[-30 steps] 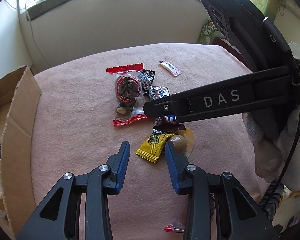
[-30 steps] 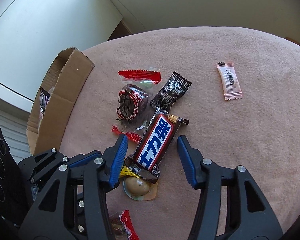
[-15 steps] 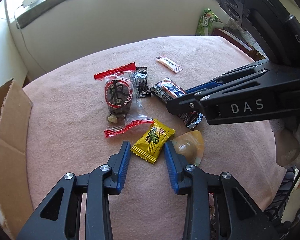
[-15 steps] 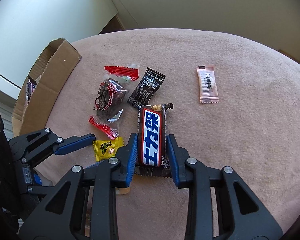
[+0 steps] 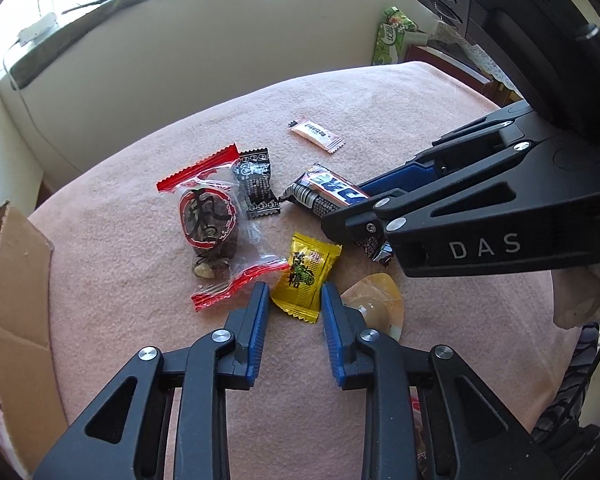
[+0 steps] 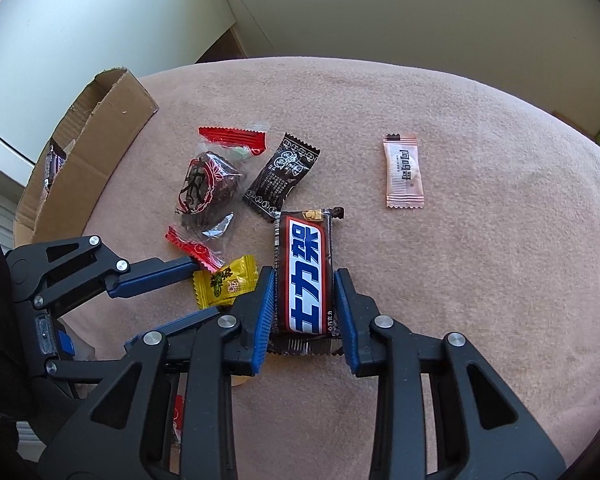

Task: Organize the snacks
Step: 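Grasp the yellow candy packet with the left tool while the right tool holds the chocolate bar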

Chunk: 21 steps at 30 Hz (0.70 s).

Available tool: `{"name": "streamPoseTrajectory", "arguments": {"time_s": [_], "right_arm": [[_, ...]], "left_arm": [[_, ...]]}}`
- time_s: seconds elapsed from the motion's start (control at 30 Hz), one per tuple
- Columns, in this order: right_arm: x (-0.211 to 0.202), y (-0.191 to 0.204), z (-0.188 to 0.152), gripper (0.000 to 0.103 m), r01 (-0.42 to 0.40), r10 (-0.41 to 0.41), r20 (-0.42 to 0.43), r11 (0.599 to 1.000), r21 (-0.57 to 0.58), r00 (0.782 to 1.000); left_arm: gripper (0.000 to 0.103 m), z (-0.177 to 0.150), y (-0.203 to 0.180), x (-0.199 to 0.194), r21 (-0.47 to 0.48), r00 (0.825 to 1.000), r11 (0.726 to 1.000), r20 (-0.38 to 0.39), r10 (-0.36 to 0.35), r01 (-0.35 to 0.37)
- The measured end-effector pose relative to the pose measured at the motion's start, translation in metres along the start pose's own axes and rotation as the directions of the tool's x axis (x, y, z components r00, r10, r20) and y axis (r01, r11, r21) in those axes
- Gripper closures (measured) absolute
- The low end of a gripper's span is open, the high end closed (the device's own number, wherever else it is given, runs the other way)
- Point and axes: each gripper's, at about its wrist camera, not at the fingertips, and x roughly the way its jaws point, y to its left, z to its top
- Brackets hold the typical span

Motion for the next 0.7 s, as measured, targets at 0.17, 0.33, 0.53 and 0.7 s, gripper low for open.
{"name": "streamPoseTrajectory", "arguments": {"time_s": [0.17, 0.33, 0.53, 0.7], "right_arm": [[0.001, 0.005, -0.001, 0.073, 0.002, -0.002, 0.009, 1.0, -0.005, 1.0], [-0.001, 0.003, -0.006, 0.073, -0.009, 0.009, 0.017, 1.0, 0.004, 1.0], [-0.006, 0.0, -0.009, 0.073, -0.012, 0.012, 0.021, 1.0, 0.003, 1.0], [-0.009, -0.005, -0.012, 0.073, -0.015, 0.015, 0.026, 1.0, 0.008, 1.0]], "left_arm": [[0.1, -0.001, -0.006, -0.001, 0.002, 1.0, 1.0, 0.01, 0.007, -0.007], [0.1, -0.008, -0.005, -0.003, -0.024, 1.0, 1.0, 0.014, 0.001, 0.0], [0.088, -0.009, 0.007, -0.006, -0.034, 1.0, 0.999, 0.004, -0.024, 0.024], [0.052, 0.006, 0.001, 0.005, 0.002, 0.999, 0.999, -0.003, 0.041, -0.041]]}}
